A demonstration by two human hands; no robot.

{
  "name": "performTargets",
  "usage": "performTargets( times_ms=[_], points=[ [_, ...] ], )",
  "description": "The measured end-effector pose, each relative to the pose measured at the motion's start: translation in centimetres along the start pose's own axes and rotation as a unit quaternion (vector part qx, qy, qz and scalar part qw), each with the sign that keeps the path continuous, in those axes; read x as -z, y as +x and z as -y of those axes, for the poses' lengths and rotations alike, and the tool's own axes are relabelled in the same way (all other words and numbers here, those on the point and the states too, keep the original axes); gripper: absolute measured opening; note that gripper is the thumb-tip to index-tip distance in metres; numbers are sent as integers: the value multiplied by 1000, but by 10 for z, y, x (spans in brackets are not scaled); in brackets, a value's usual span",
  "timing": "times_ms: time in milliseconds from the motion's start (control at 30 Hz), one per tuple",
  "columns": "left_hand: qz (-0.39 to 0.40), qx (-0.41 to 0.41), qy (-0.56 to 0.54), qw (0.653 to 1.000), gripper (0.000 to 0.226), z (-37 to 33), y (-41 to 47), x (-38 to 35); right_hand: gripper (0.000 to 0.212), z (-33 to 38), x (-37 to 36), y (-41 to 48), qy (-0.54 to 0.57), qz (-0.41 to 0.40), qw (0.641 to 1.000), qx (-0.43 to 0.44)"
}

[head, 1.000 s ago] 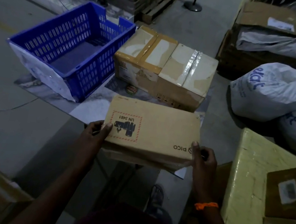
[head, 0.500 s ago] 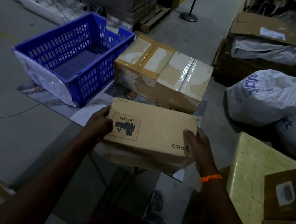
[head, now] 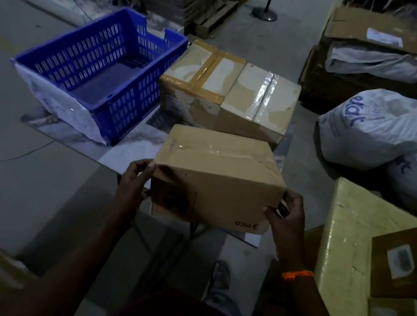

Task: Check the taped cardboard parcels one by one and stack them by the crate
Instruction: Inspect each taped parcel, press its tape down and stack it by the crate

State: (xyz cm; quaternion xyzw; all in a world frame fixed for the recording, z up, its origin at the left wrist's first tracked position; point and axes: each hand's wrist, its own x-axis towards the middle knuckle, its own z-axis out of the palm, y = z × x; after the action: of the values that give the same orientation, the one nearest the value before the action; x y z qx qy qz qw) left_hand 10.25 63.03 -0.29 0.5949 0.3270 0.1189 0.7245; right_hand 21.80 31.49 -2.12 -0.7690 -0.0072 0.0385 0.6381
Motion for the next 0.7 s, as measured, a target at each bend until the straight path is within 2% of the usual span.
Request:
performTargets(
  times_ms=[167,300,400,533,633,700],
  points=[
    [16,26,9,1000,40,34,-18,9,35,-39,16,-20,13,-28,998,-63],
    [-3,39,28,999,38,53,-31,15,33,-63,26,-36,25,-30,993,-110],
    [-19,55,50,997,38,66,-36,17,31,-66,29,-40,-19,-18,994,-104],
    [-19,49,79,995,24,63,-26,15,24,-61,21,-23,-23,-32,993,-110],
    [-5,26,131,991,36,49,-4,9,17,-54,10,4,-44,-26,996,-71],
    [-12,5,160,987,44,36,13,1,22,-42,-1,24,-76,-13,996,-54]
  ],
)
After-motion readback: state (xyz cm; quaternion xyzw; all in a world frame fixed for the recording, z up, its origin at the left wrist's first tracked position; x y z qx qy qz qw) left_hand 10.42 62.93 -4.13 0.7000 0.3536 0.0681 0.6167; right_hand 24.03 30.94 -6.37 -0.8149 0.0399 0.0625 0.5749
